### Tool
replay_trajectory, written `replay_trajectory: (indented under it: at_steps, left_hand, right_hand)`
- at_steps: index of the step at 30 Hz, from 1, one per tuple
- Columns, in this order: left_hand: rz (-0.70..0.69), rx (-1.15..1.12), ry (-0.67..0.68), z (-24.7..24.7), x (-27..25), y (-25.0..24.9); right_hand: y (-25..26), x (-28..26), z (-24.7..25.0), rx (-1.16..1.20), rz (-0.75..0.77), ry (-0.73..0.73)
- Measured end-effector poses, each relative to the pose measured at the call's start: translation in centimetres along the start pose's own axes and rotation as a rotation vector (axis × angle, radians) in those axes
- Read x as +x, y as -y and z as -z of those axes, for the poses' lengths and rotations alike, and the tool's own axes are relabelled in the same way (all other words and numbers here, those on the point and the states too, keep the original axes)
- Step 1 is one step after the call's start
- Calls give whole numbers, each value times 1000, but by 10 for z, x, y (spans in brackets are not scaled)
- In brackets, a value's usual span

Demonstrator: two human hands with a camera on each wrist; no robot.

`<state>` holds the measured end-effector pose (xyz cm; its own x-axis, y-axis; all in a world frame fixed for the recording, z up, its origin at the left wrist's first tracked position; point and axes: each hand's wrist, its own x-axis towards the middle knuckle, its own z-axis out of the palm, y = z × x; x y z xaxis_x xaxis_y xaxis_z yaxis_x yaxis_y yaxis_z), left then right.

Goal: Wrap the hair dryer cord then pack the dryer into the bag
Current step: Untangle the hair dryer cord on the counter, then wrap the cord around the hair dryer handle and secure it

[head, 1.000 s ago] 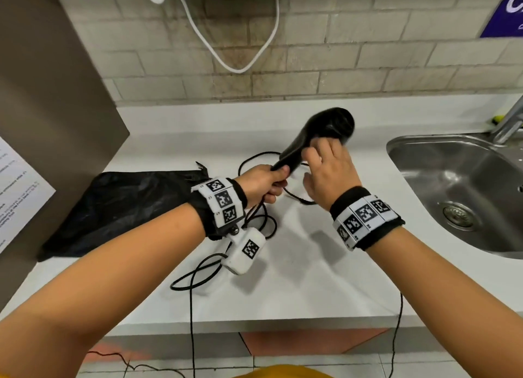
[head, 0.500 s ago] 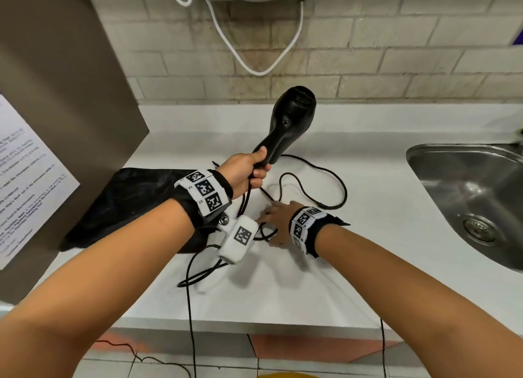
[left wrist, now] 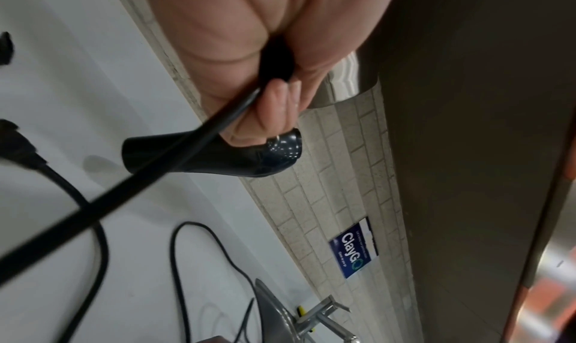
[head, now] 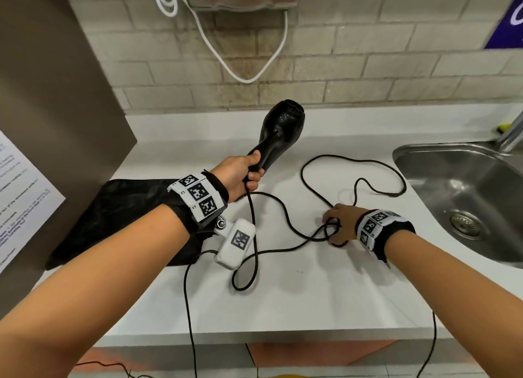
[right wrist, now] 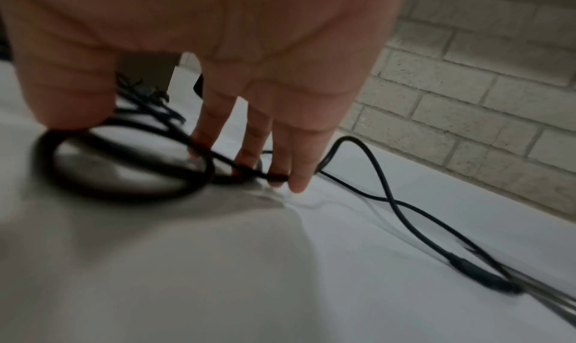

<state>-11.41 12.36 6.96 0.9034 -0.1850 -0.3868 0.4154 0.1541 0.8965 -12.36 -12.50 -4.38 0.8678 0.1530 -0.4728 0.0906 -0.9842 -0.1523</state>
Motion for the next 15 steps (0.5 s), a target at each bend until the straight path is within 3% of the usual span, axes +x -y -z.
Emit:
replay_trajectory:
  at_steps: [3, 7, 9, 12, 15]
  left_hand:
    - [9, 4, -7, -4, -2, -4]
    - [33, 74, -18, -8, -6, -6]
    - [53, 108, -17, -11, -7, -6]
    - [81, 129, 21, -12, -9, -5]
    - [79, 118, 31, -10, -11, -5]
  right_hand:
    - [14, 2, 8, 86, 13, -68]
    - [54, -6, 43, 240, 216, -637]
    - [80, -10, 65, 245, 350, -813]
    - [114, -6, 80, 152, 487, -709]
    - [131, 0, 77, 228, 526, -571]
